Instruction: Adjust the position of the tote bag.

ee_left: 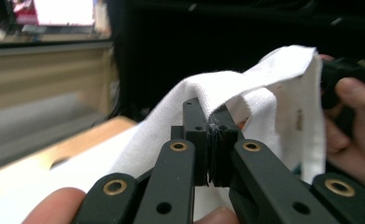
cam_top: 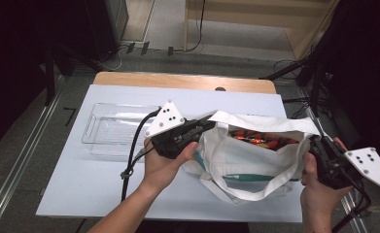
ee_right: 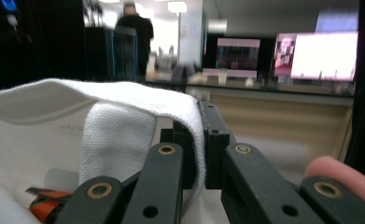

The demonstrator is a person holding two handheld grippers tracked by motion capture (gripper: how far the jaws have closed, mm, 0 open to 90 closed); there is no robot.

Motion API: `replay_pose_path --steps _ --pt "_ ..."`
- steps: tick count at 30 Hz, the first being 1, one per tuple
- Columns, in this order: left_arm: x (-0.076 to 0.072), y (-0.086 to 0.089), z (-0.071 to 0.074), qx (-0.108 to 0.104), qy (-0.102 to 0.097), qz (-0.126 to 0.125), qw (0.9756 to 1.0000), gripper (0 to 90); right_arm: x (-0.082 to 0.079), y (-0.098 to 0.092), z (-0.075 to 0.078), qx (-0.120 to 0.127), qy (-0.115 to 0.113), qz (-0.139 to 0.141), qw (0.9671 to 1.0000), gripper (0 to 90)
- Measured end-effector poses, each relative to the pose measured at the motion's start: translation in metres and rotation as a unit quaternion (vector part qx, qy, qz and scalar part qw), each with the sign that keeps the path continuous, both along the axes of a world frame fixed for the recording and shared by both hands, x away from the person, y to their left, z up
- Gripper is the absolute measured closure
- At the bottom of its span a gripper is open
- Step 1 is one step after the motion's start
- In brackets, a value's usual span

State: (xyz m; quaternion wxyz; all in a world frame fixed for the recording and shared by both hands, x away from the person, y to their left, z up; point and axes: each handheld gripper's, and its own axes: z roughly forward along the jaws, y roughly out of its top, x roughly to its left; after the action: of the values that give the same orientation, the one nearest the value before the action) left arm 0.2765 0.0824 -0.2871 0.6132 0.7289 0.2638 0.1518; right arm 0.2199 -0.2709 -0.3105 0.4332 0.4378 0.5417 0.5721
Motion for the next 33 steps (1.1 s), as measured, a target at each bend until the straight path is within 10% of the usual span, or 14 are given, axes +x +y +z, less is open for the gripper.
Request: replay_pose_path --steps 6,14,20,24,26,30,33 --pt "0.042 -0.014 -0.033 0.017 0.031 0.031 0.9989 86.7 0.018 -0.007 -0.031 -0.002 0.072 -0.003 0.9974 88.6" --pt "0.085 -0.041 -0.071 0.023 0.098 0.046 0.9939 85.4 0.022 -0.004 -0.040 -0.021 0.085 0.013 0.9960 88.5" --pt "0.089 -0.051 -0.095 0.036 0.117 0.050 0.9912 84.0 0.025 -0.003 -0.046 -0.032 0.094 0.018 0.9949 86.2" --pt "0.082 -0.048 -0.094 0.054 0.104 0.035 0.9925 72.5 0.024 -0.004 -0.048 -0.032 0.093 0.026 0.9948 87.2" --pt "0.074 -0.051 -0.090 0.084 0.068 0.045 0.9931 48.8 0.024 -0.005 -0.047 -0.026 0.091 0.025 0.9952 87.5" --pt "0.065 -0.062 -0.088 0.129 0.023 0.056 0.9897 33.6 0.023 -0.004 -0.045 -0.020 0.087 0.025 0.9957 87.8" --pt "0.066 -0.069 -0.091 0.159 0.018 0.065 0.9850 42.3 0.020 -0.003 -0.041 -0.011 0.086 0.038 0.9955 87.7"
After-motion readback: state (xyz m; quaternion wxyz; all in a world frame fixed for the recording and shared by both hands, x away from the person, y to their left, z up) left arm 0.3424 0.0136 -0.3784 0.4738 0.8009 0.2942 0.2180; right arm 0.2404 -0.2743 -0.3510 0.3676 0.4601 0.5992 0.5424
